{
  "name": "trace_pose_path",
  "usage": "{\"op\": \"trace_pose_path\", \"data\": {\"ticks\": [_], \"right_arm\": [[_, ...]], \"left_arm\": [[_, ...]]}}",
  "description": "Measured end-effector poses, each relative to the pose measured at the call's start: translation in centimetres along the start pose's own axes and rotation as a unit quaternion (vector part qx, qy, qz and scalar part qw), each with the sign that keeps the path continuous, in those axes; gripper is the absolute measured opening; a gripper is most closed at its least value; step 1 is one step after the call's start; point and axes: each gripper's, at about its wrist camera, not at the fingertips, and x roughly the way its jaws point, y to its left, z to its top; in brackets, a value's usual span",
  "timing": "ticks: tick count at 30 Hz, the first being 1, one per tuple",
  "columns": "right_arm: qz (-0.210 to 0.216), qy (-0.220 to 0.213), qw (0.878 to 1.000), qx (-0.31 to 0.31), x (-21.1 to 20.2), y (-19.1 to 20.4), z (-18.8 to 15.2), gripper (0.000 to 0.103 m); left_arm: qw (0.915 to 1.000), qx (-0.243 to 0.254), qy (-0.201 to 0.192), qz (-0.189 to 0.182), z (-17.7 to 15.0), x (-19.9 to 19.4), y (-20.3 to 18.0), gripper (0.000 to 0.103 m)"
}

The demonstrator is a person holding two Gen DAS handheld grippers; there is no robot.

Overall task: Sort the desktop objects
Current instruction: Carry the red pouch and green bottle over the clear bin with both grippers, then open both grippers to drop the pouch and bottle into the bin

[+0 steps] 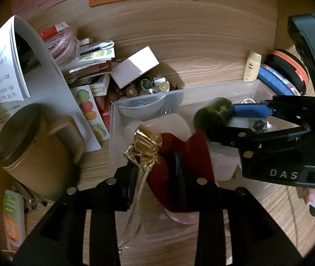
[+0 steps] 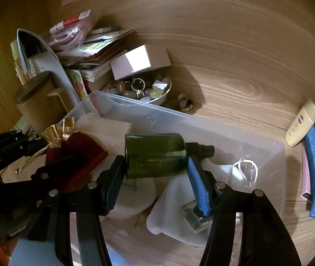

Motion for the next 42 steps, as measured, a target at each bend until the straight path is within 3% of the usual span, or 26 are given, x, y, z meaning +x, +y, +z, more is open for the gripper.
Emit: {"op": "trace_pose_path", "data": {"ticks": [4,8,14,25,30,42], "right_arm": [[0.009,-0.003,1.000,0.007,-0.8,-0.3,0.0,0.054],[-0.001,-0.025,1.000,0.003,-2.5,-0.2,0.3,0.062],[-0.020,-0.056,0.998,-0.005,-5.6,0.2,0.1,0.072],[-0.026,-0.088,0.996,0.015,-10.8,0.7,-2.2,0.074],[-0.023,-0.081,0.996,0.026,-11.7,1.2,-4.5,0.075],[-0.019,-0.027,0.999,0.016,-9.8,3.9,-10.1,0.075]], "left_arm": [[0.9999,-0.008,0.002,-0.007,0.1,-0.2,0.2,0.035],[0.9998,-0.015,-0.008,-0.007,0.3,-1.1,0.4,0.051],[0.9994,-0.021,-0.028,-0.005,0.6,-3.1,0.9,0.060],[0.9974,-0.034,-0.063,0.012,-0.7,-8.4,1.9,0.073],[0.9970,-0.034,-0.068,0.014,-2.2,-9.9,1.8,0.084],[0.9986,-0.049,-0.021,-0.007,-7.2,-8.9,1.5,0.085]]}}
